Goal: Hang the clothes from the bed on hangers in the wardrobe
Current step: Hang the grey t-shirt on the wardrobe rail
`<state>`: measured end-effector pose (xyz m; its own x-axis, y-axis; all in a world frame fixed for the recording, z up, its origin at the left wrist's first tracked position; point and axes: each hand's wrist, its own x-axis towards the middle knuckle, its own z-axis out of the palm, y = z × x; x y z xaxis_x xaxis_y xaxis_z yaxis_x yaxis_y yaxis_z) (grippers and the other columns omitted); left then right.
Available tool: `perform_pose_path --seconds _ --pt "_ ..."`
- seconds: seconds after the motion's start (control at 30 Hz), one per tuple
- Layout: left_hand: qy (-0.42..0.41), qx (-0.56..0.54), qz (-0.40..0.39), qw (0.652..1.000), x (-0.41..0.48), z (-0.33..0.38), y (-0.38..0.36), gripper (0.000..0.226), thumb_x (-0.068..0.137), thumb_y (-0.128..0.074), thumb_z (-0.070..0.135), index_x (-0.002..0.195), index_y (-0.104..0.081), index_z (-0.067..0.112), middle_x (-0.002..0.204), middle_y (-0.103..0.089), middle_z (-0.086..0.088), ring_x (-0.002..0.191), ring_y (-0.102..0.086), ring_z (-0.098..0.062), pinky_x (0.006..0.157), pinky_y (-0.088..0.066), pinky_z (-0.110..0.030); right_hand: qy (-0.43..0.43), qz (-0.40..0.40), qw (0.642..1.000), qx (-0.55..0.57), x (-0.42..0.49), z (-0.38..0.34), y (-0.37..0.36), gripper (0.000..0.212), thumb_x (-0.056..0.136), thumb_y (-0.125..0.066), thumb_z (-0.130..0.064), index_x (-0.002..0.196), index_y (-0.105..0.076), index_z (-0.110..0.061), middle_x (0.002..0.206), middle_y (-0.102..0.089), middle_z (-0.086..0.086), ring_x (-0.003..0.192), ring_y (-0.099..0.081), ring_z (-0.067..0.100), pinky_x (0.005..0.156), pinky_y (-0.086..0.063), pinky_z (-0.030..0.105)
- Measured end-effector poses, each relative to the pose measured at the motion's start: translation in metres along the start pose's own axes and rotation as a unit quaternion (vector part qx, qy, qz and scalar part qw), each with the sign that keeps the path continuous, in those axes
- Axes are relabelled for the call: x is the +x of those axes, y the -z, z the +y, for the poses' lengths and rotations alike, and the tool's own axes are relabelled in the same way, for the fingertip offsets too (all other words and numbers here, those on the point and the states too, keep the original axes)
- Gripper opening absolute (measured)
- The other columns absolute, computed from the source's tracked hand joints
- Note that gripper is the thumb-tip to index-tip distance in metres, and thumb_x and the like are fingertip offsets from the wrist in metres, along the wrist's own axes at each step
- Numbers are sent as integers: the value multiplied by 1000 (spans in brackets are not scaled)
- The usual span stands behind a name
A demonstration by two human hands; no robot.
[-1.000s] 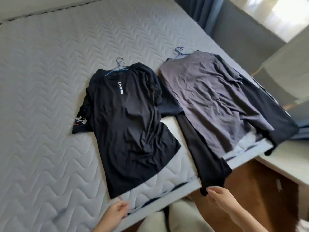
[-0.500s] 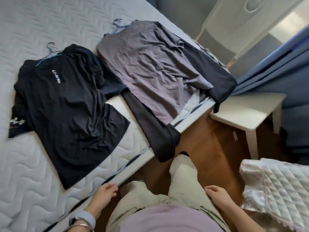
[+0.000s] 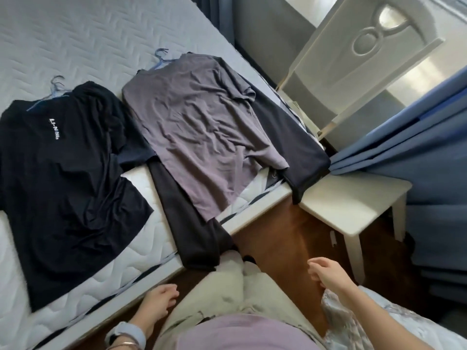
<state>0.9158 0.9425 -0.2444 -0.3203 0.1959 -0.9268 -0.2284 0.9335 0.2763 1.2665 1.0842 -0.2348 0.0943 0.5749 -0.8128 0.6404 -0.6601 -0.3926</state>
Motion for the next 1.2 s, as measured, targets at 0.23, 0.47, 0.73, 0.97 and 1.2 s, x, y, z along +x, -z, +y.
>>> perform_pose_path --seconds 0.23,0.47,0.73,0.97,1.2 --pt "-7 -38 6 999 23 42 -13 31 91 -48 5 120 -55 -1 110 -59 -14 118 -53 -32 87 -32 -31 -50 5 998 -31 22 -16 18 15 86 -58 -7 93 -69 0 66 -62 3 64 -55 17 57 -40 21" --pt "22 -115 27 993 27 88 -46 33 96 -38 11 123 -52 -1 123 -58 -19 119 -52 -34 88 -33 -33 -53 -23 993 -103 83 -87 78 13 88 -54 -10 80 -64 -11 65 -59 4 53 -51 16 43 -34 16" --pt "6 -155 54 986 39 204 -115 26 91 -50 9 115 -59 1 106 -62 -13 94 -55 -24 74 -37 -27 79 -117 949 -281 197 -248 118 27 84 -57 -13 59 -60 -24 59 -62 -5 59 -56 14 72 -53 32" --pt "-149 -92 111 978 115 368 -83 14 91 -53 13 99 -62 19 109 -64 -7 106 -58 -17 89 -38 -21 238 -145 907 -317 280 -447 74 19 87 -55 -14 77 -61 -30 76 -65 -6 80 -66 19 76 -50 30" --pt "-266 -5 259 929 277 535 -31 41 93 -47 18 133 -44 10 141 -46 -7 132 -42 -22 106 -31 -27 385 -99 853 -338 379 -617 -43 25 91 -52 -17 109 -67 -8 114 -68 11 111 -59 23 84 -39 25"
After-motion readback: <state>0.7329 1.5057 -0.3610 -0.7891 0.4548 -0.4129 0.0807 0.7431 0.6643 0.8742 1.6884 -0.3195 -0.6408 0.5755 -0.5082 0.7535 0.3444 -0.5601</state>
